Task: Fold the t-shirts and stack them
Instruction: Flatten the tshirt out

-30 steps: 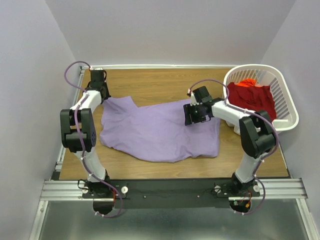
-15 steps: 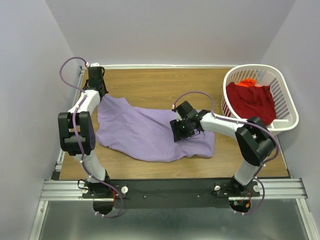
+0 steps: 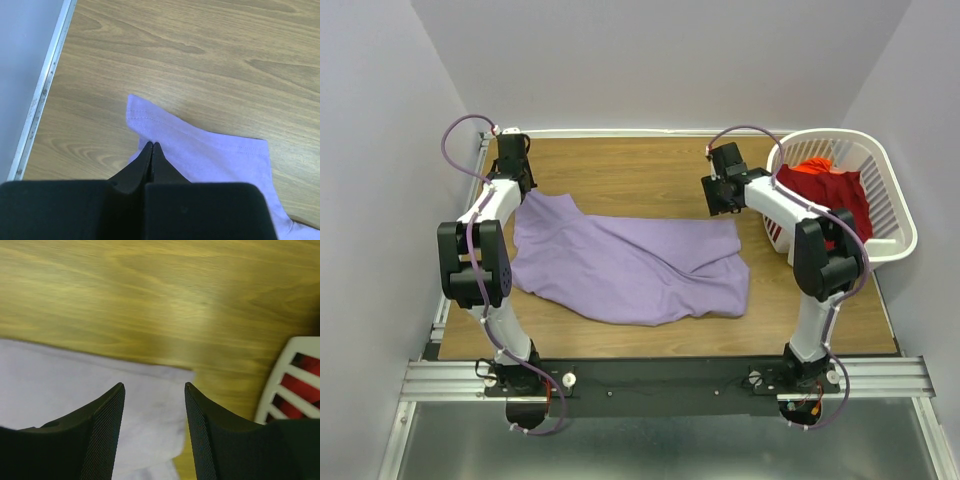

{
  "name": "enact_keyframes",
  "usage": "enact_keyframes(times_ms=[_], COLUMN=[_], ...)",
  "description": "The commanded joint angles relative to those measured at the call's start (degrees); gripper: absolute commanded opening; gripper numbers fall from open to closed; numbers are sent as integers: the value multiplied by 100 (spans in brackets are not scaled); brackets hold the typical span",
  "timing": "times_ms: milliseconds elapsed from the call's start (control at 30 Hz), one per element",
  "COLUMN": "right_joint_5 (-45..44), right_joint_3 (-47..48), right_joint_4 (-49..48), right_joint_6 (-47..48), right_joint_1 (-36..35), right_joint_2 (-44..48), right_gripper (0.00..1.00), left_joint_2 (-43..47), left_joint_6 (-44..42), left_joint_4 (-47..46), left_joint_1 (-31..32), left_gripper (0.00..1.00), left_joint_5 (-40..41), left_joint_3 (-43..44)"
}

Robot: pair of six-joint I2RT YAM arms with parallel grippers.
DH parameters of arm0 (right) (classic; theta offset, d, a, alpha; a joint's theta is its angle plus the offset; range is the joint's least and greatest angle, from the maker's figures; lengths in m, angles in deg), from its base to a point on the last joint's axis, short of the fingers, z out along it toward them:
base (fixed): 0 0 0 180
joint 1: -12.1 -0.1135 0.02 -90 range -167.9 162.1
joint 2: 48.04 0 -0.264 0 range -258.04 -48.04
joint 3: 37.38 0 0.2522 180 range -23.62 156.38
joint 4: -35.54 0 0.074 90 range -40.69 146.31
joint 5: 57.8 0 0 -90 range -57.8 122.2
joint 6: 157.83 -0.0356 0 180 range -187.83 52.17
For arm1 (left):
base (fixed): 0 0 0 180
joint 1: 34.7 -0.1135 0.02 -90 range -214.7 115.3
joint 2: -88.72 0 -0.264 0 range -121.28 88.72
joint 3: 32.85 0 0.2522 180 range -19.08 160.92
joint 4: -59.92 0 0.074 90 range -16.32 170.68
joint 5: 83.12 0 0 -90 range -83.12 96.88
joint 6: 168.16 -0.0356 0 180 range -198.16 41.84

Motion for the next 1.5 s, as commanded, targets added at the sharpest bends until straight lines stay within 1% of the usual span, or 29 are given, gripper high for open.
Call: enact_keyframes(times_ms=[0, 367, 533, 600, 667, 900, 1033, 1100, 1133, 1233, 1267, 1333, 1367, 1467], right_joint_5=[-285, 252, 700, 1007, 1263, 1527, 1676, 1764, 1790, 1861, 1870, 1905, 1914, 1905], right_joint_3=[181, 225, 84, 32, 23, -12, -21, 14, 31, 75, 84, 93, 102, 251], right_joint_4=[186, 212, 230, 247, 274, 335, 406, 493, 546, 616, 651, 669, 678, 731], right_joint_6=[758, 1418, 1726, 1805, 1823, 1858, 1867, 1876, 1876, 1858, 1850, 1841, 1832, 1788], right_joint_1=[125, 477, 600, 705, 793, 890, 943, 969, 969, 978, 987, 987, 987, 978], right_joint_2=[-433, -795, -769, -725, -733, -944, -1111, -1208, -1243, -1348, -1383, -1401, -1401, -1375], right_gripper=[58, 58, 57, 57, 57, 56, 54, 50, 46, 39, 33, 24, 17, 5], left_joint_2=[-13, -21, -13, -13, -21, -4, -13, -30, -30, -39, -39, -48, -57, -22], left_joint_6=[-79, -88, -88, -79, -79, -88, -79, -70, -79, -79, -79, -79, -79, -79], left_joint_4=[3, 38, 56, 56, 56, 65, 65, 65, 65, 65, 65, 65, 65, 39], left_joint_1=[-47, -47, -47, -47, -47, -47, -47, -55, -47, -47, -55, -47, -47, -55], left_gripper=[0, 0, 0, 0, 0, 0, 0, 0, 0, 0, 0, 0, 0, 0], left_joint_5=[143, 152, 117, 99, 64, 81, 81, 64, 64, 55, 64, 64, 64, 64], left_joint_3=[125, 134, 134, 134, 143, 143, 134, 143, 152, 143, 143, 143, 152, 178])
